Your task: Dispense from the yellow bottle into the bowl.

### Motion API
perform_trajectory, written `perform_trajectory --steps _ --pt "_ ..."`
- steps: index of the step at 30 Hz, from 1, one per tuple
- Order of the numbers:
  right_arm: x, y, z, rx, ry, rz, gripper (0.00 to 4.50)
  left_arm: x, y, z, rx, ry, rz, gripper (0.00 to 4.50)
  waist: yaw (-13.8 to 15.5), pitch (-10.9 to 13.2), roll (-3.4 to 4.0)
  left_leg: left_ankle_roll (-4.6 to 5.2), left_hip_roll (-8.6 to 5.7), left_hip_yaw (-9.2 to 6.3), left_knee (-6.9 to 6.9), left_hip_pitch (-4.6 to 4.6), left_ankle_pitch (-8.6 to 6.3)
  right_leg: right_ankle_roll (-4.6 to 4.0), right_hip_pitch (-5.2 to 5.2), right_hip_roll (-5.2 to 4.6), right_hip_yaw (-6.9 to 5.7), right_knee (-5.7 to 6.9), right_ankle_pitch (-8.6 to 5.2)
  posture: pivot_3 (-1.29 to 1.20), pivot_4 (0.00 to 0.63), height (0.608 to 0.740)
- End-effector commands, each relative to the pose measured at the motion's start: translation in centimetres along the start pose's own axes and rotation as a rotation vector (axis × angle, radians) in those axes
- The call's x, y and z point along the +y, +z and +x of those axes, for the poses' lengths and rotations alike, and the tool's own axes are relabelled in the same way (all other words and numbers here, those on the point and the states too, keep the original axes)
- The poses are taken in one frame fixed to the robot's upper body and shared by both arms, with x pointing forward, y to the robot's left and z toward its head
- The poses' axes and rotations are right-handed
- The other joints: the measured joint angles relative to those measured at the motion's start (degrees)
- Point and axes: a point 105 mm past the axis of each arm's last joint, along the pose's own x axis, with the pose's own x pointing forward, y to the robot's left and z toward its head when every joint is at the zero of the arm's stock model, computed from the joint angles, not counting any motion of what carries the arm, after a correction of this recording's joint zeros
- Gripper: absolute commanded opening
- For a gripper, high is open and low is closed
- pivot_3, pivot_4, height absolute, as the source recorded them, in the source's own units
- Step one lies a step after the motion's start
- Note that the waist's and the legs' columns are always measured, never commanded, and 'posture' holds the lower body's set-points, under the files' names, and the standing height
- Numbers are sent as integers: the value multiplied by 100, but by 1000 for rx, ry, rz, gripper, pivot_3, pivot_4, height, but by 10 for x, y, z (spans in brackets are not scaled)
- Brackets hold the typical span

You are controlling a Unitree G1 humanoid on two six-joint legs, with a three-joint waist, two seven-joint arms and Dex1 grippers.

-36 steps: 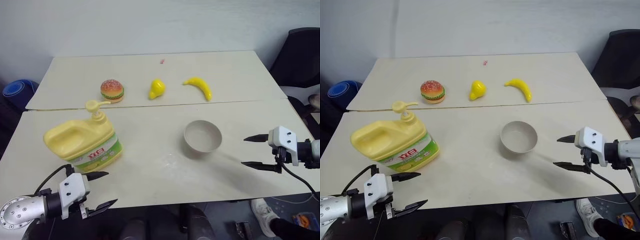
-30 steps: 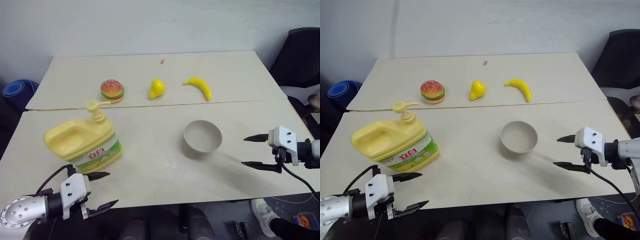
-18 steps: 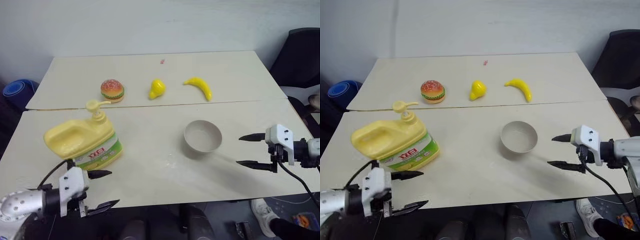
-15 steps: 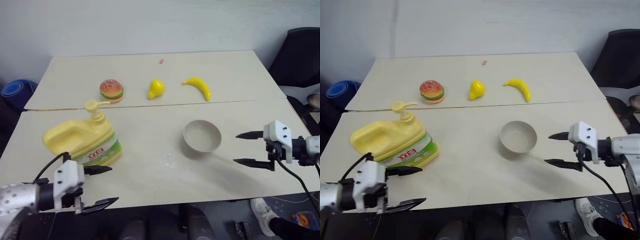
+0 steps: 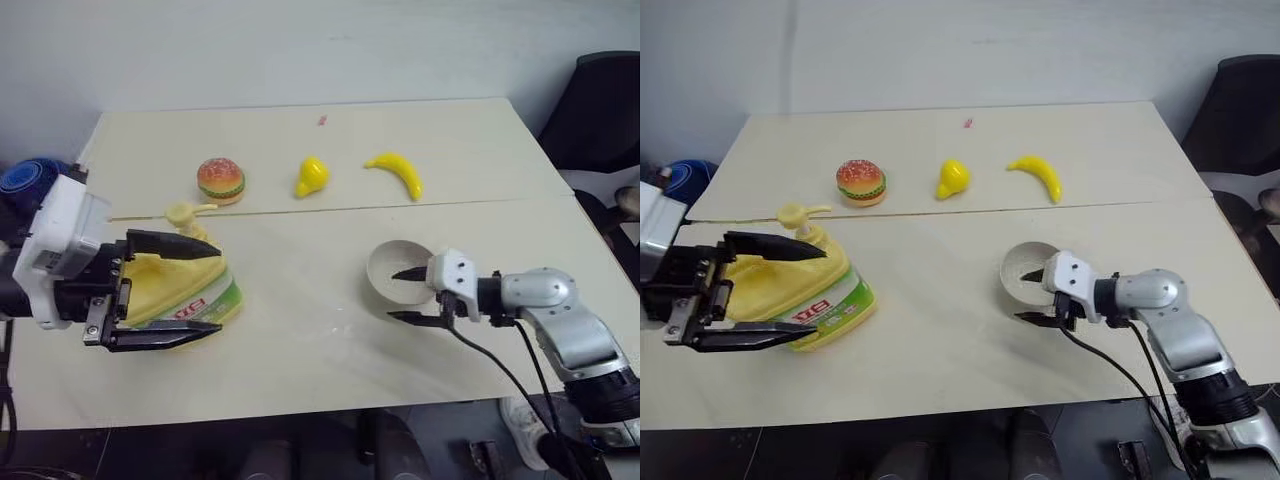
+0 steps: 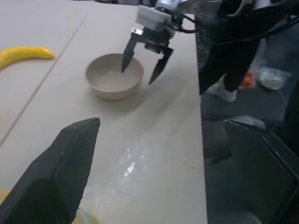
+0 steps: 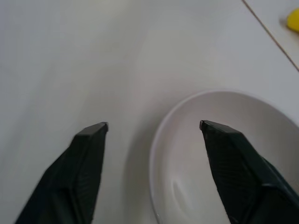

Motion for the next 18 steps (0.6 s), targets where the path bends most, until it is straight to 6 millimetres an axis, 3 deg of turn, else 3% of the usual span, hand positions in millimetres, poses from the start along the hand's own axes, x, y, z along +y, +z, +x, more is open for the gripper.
perform_trajectory --steps 1,8,18 --pt "-3 0 5 26 -34 -6 2180 -3 6 3 25 -50 56 4500 -9 0 0 -1 0 -1 0 1 -1 -1 0 0 -1 1 0 0 150 740" --pt "7 -14 12 71 -37 33 2180 -3 12 8 24 -75 85 4500 -101 0 0 -10 6 -4 7 0 0 -1 6 -3 -24 6 0 0 150 740" --pt "4 -16 32 33 -89 68 2180 -1 10 11 36 -73 108 4500 -117 1 -1 -34 12 -3 8 14 14 0 6 -2 -22 34 0 0 150 740"
